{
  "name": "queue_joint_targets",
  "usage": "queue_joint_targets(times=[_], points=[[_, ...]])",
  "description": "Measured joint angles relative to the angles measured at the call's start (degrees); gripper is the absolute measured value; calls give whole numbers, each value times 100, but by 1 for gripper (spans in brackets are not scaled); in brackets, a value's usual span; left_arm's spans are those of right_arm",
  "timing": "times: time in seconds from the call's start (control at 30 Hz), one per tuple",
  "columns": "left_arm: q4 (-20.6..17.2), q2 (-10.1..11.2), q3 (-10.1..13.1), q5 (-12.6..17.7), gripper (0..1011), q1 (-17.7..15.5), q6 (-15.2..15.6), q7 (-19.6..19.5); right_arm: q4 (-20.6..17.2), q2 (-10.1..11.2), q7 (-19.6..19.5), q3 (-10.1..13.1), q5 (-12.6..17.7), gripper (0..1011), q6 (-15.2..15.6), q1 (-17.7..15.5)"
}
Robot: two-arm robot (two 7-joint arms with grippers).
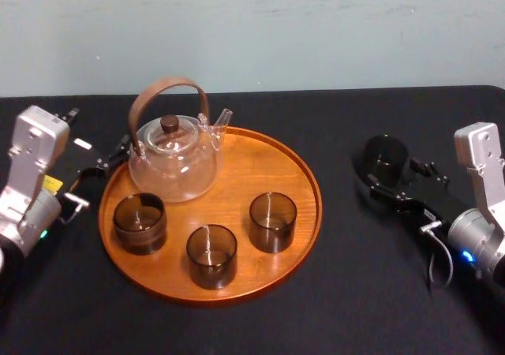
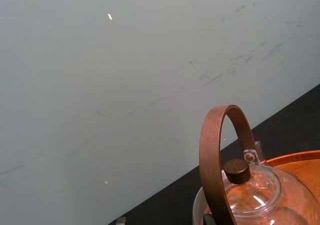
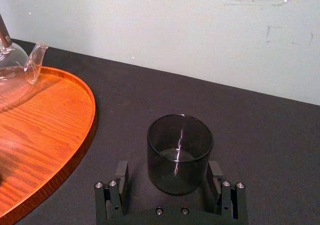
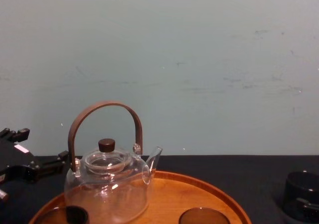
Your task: Pick up the glass from the table and place it on the tray.
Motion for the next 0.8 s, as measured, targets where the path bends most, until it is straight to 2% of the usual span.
queue_joint_targets(times=[0.4,0.67,0.8], points=[[0,0,0,0,1001,0,0,0,170,-74,-21,-42,-92,1002,24,185],[0,0,0,0,1001,0,0,0,454,-140,-32,-77,-169,1002,21,434],[0,0,0,0,1001,0,0,0,718,-185,-1,-101,-204,1002,-24,641]])
